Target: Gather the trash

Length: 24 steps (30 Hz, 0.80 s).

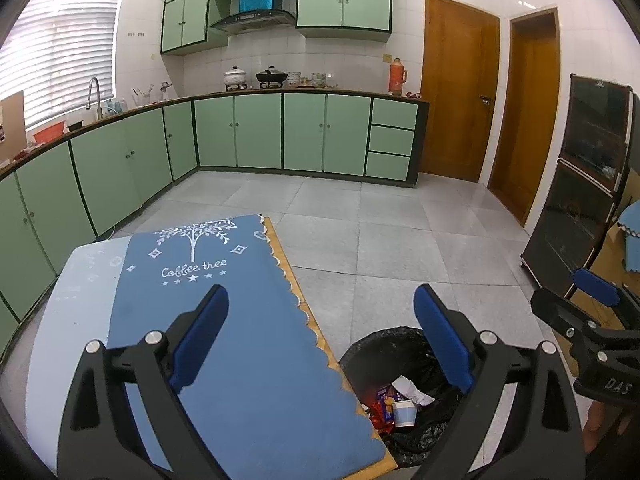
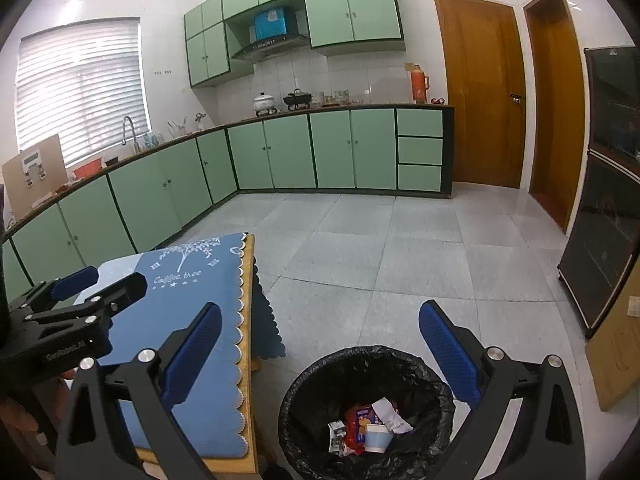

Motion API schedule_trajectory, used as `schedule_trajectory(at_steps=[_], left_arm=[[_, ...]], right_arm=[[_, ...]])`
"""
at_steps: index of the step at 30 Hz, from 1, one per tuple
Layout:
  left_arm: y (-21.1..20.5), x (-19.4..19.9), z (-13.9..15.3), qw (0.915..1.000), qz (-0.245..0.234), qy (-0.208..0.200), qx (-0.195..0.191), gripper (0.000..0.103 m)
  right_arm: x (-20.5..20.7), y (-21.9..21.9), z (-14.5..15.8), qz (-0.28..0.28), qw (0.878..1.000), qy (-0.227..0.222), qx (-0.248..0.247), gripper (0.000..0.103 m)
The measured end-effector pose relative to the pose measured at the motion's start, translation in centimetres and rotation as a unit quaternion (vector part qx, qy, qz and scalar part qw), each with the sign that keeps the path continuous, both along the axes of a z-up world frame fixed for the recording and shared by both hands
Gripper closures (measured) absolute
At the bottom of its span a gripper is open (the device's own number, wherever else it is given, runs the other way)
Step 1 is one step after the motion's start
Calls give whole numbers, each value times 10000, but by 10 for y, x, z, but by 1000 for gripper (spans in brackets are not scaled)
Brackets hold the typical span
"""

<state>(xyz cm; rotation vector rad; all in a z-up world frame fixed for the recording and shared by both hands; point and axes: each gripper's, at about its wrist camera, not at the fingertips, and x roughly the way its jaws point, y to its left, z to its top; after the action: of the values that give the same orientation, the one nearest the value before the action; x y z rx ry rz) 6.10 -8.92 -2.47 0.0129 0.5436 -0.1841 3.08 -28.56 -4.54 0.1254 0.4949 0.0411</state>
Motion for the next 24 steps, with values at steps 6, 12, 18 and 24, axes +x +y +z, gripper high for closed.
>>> schedule_trajectory(at_steps=[6,12,18,24], left_arm=[[0,-6,6,10000,-1,-13,32,12],[3,-13,13,9999,19,-106,53,12],[6,-16,15,9999,28,-147,67,12],[7,-18,17,9998,47,-176,63,12]], right_arm=[[-7,2,6,54,10000,-42,-14,6],[-11,5,13,125,9998,-121,-28,6],[-13,7,14,159,9998,-152,-19,6],[-14,7,14,165,9997,-171,-9,6]])
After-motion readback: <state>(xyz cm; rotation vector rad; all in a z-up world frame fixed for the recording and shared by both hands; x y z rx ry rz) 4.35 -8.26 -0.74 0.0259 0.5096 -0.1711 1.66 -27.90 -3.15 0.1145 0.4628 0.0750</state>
